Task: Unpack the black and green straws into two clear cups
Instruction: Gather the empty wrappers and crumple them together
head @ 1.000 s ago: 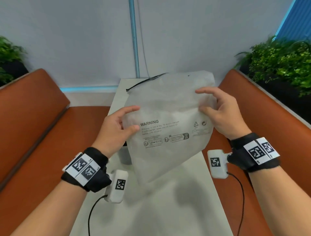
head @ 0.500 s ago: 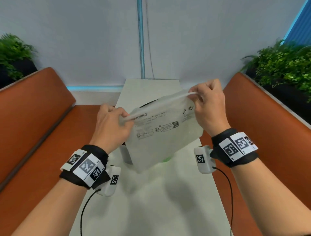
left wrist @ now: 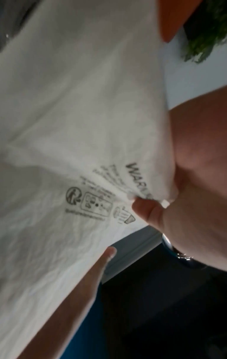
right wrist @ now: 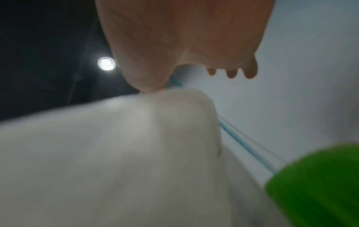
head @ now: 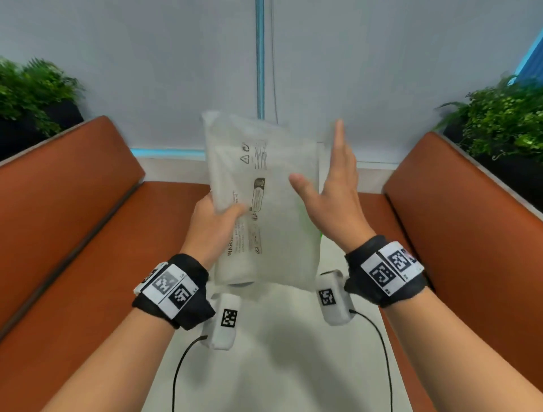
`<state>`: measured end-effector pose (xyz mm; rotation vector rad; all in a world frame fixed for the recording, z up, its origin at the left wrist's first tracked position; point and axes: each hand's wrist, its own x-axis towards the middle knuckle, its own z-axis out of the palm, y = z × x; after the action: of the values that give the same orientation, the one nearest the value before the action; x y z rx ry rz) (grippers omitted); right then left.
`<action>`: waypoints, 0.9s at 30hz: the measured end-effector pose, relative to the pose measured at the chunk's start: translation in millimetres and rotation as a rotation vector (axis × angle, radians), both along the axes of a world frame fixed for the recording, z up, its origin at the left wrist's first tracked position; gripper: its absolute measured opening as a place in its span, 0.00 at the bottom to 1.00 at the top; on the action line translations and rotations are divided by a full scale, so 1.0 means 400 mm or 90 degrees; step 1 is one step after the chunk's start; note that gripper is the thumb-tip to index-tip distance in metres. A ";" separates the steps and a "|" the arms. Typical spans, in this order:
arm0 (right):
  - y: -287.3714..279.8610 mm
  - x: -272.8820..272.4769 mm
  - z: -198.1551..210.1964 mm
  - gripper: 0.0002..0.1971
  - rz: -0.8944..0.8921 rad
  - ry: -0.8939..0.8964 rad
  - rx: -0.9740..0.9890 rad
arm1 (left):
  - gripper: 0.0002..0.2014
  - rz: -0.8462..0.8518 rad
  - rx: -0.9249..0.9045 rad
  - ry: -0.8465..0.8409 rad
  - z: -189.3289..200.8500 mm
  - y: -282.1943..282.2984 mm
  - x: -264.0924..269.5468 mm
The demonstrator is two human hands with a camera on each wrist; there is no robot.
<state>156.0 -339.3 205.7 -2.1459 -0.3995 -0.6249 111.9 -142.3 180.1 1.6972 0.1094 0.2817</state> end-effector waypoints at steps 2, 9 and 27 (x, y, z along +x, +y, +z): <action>0.011 0.002 -0.037 0.46 0.050 0.159 0.140 | 0.14 -0.078 -0.092 0.009 -0.001 -0.006 -0.006; 0.019 0.031 -0.067 0.32 0.168 0.397 0.414 | 0.27 -0.219 -0.353 0.105 0.006 -0.030 -0.018; 0.011 0.019 -0.055 0.37 0.047 0.211 0.330 | 0.31 -0.166 0.103 -0.182 -0.010 -0.025 -0.002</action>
<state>163.6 -335.1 183.7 -1.6856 -0.1157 -0.2796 111.0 -152.2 176.2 1.7900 -0.3535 0.3410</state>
